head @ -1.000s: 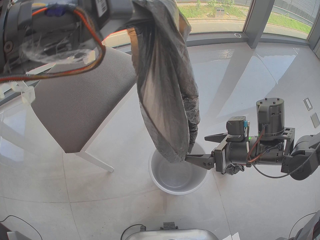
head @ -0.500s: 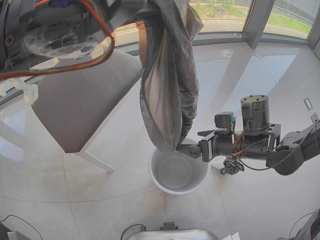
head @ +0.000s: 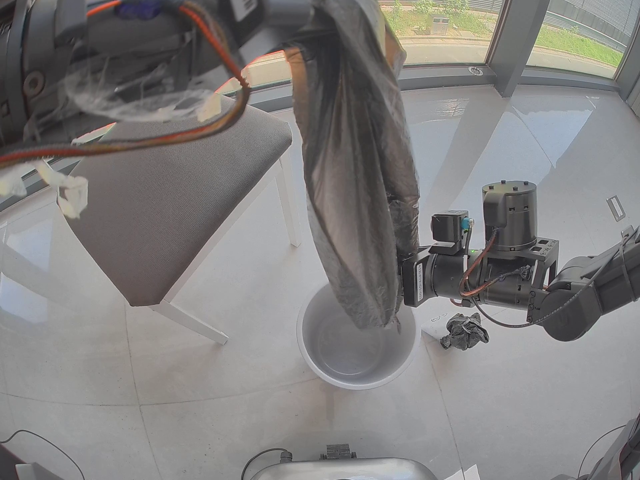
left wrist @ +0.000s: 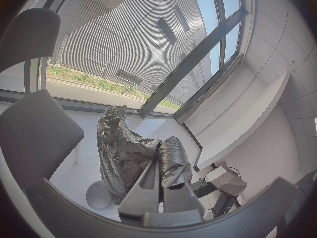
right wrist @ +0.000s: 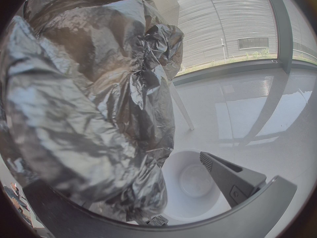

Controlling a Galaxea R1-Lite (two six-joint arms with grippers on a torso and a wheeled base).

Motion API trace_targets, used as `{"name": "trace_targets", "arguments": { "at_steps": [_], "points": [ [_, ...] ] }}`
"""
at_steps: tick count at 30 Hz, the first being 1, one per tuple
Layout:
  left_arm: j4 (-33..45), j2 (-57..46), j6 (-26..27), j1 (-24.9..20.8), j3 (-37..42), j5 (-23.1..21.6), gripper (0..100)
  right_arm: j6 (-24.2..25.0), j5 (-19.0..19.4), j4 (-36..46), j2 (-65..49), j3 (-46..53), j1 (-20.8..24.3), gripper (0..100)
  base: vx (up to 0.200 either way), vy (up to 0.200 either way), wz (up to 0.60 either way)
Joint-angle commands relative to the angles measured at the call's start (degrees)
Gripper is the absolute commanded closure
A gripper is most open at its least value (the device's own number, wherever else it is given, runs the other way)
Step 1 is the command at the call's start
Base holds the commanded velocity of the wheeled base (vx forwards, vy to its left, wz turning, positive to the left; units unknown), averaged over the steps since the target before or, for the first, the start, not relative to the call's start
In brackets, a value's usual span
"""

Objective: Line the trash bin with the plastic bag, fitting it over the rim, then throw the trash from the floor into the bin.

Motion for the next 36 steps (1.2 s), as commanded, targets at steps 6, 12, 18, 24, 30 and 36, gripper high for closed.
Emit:
{"name": "trace_targets", "arguments": {
  "at_steps": [6,12,18,24,30,36],
  "points": [
    [-1.01,0.92,0.03,0.09,-0.25,0.04,100,-0.55,0.04,0.0,0.76,1.7,1.77,0,0.0,0.0,0.0],
    [-1.1,1.0,-0.05,0.18,-0.33,0.04,100,-1.08,-0.05,-0.09,0.84,3.64,2.03,0,0.0,0.0,0.0],
    [-1.28,1.0,0.03,0.36,-0.51,0.04,100,-2.05,-0.14,-0.36,1.37,3.81,2.91,100,0.0,0.0,0.0],
    [-1.28,1.0,-0.05,0.45,-0.42,0.04,100,-2.05,-0.4,-0.44,0.93,5.39,2.91,100,0.0,0.0,0.0],
    [-0.84,0.74,-2.6,0.53,2.39,0.21,100,-2.14,-1.81,-0.44,-2.41,11.99,3.0,100,0.0,0.0,0.0],
    [2.15,0.65,-3.22,0.53,12.85,2.76,100,-4.25,-1.72,-0.44,-8.82,24.91,3.62,100,0.0,0.0,0.0]
  ]
}}
